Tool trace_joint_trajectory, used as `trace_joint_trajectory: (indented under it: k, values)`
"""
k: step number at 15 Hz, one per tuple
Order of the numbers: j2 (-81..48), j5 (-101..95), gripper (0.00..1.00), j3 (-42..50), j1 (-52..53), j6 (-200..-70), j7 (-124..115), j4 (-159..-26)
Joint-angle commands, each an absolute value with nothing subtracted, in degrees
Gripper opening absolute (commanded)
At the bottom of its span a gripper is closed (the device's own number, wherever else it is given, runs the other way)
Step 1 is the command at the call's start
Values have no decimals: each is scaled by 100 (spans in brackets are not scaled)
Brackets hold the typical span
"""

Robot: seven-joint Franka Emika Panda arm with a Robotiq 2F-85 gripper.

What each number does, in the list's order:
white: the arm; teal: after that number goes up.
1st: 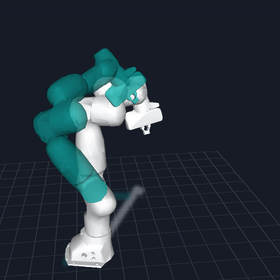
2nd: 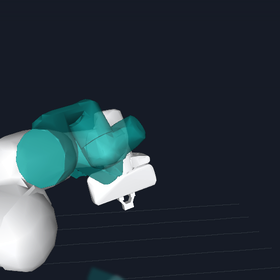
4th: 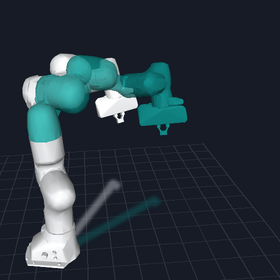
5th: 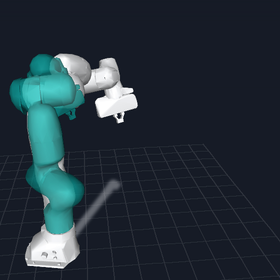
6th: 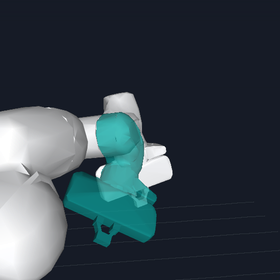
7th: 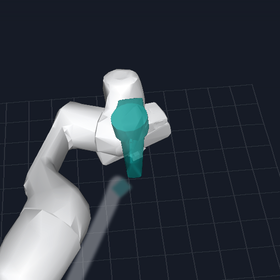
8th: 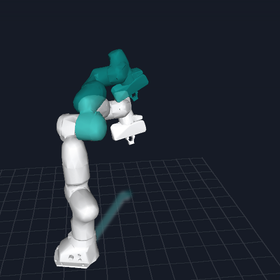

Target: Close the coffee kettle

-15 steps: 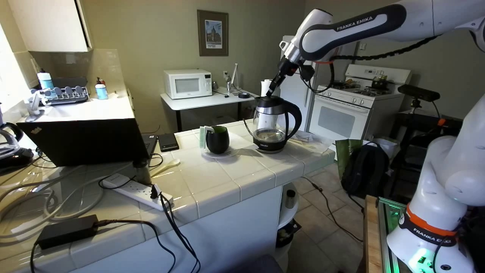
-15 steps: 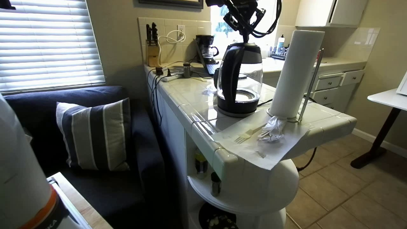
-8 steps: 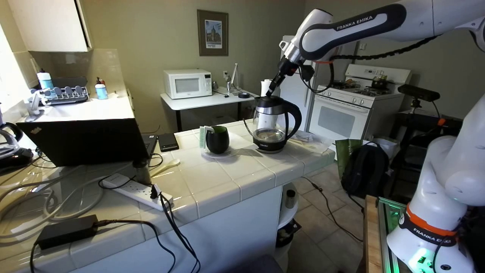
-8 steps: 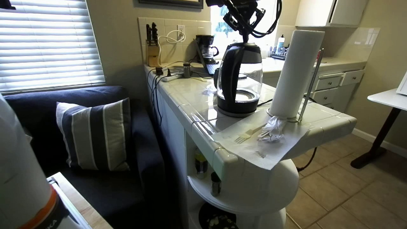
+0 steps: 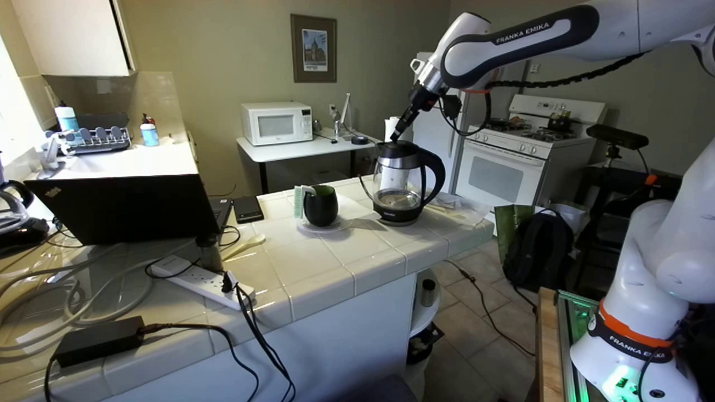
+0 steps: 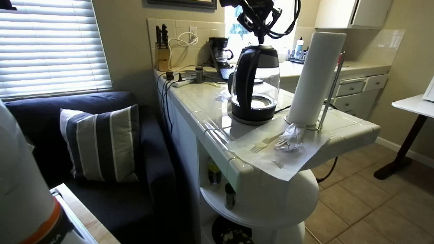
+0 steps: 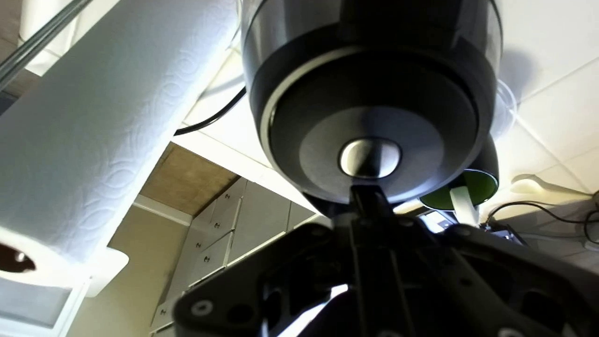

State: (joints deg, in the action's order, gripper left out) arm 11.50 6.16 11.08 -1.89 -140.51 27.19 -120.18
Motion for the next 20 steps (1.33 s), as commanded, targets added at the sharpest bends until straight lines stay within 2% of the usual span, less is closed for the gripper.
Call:
trace_joint_trajectory:
  k: [1, 14, 20]
  values:
    - [1109, 778, 0, 1111, -171, -14221, 2905, -12080]
    - [946, 780, 0, 1122, -179, -14237, 3017, -12209]
    - [1222, 493, 0, 975, -262, -13701, 2414, -12052]
